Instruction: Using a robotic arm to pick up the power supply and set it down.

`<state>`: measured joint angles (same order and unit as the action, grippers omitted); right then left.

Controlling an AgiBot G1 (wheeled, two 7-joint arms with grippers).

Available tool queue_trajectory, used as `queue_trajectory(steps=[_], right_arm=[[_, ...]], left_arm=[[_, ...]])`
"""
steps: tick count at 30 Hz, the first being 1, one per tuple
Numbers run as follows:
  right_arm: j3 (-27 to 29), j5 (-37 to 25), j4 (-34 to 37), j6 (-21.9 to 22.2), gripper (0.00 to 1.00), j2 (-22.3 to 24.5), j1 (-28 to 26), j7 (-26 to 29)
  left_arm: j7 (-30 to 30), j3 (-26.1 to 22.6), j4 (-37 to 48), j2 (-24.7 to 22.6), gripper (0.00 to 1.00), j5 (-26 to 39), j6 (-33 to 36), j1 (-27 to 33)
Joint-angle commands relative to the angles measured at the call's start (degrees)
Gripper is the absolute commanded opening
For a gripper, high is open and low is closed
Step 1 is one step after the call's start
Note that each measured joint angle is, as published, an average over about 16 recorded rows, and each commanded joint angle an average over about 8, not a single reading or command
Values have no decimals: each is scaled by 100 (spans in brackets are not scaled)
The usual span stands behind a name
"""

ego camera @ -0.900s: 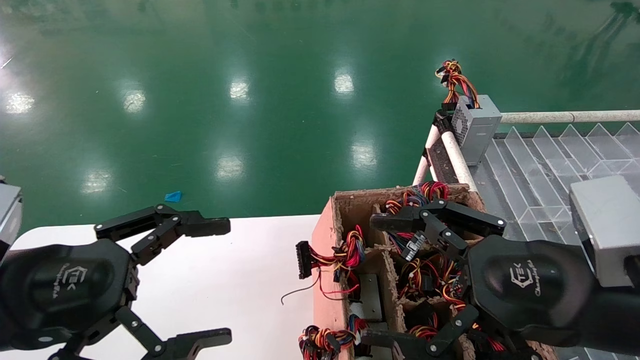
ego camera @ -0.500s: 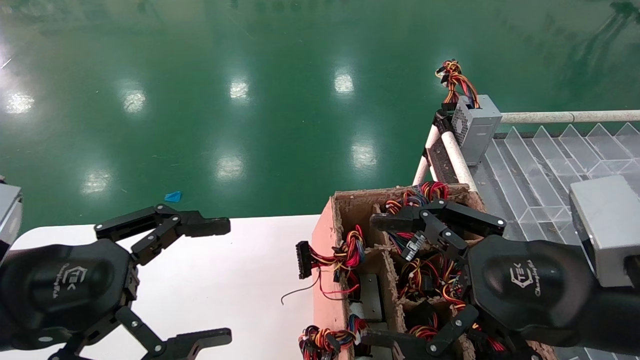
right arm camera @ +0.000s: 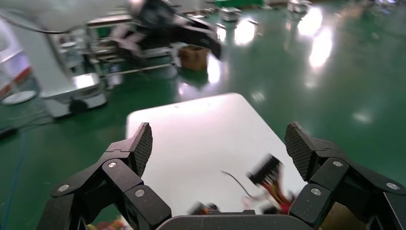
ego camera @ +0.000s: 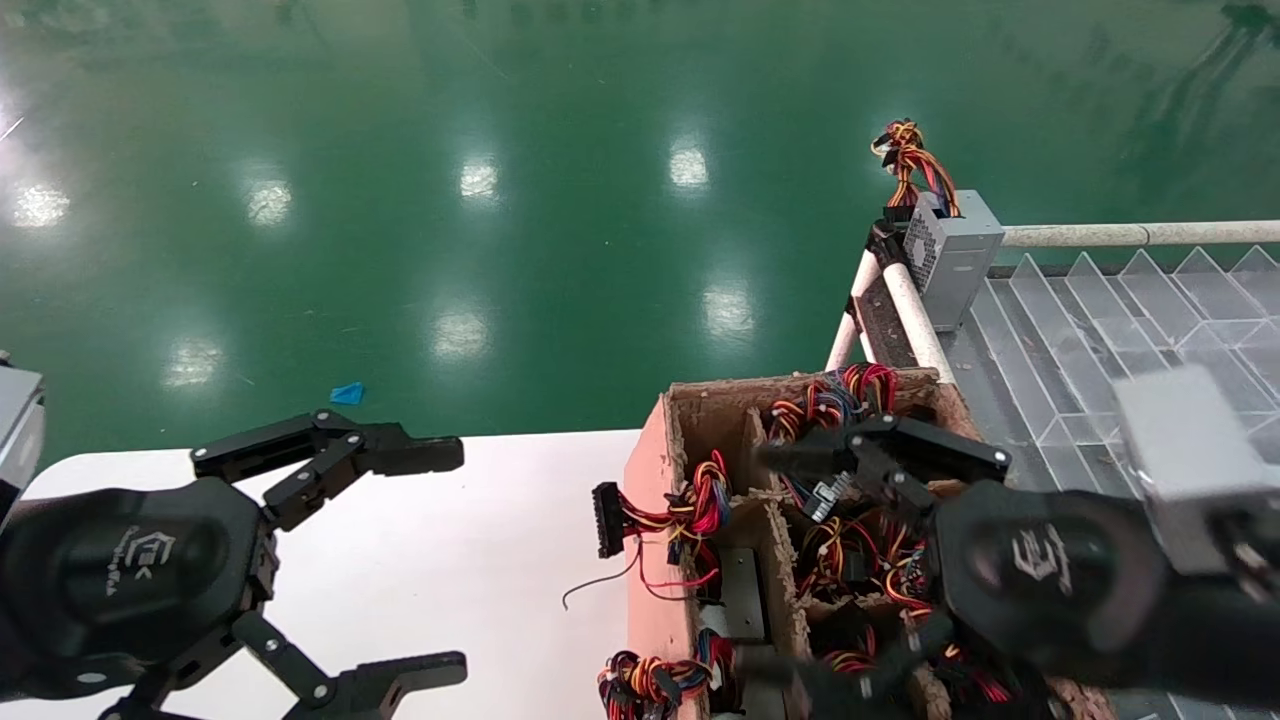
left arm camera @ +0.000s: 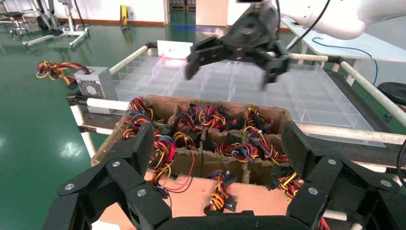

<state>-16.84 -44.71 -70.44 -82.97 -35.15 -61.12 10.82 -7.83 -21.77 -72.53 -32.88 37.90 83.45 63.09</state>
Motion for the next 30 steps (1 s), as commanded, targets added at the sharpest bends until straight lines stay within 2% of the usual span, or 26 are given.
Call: queue_trajectory(steps=[1, 8, 9, 15, 16, 17, 30], right_arm=[[-13, -89, 83, 96, 100, 31, 30, 19], [-218, -427, 663, 374, 98, -363, -26, -67], [-265, -490, 766, 381, 89, -438, -69, -82], [-536, -853, 1405, 356, 14, -853, -369, -173], [-570, -900, 1510, 350, 4, -910, -411, -199], [-597, -939, 1607, 344, 0, -961, -447, -227], [-784, -1133, 2415, 116, 0, -1346, -677, -523]], left_arm=[[0, 0, 0, 0, 0, 0, 0, 0], [0, -1, 1, 0, 0, 0, 0, 0], [0, -1, 1, 0, 0, 0, 0, 0], [0, -1, 1, 0, 0, 0, 0, 1], [1, -1, 1, 0, 0, 0, 0, 1], [1, -1, 1, 0, 0, 0, 0, 1], [1, -2, 1, 0, 0, -1, 0, 1]])
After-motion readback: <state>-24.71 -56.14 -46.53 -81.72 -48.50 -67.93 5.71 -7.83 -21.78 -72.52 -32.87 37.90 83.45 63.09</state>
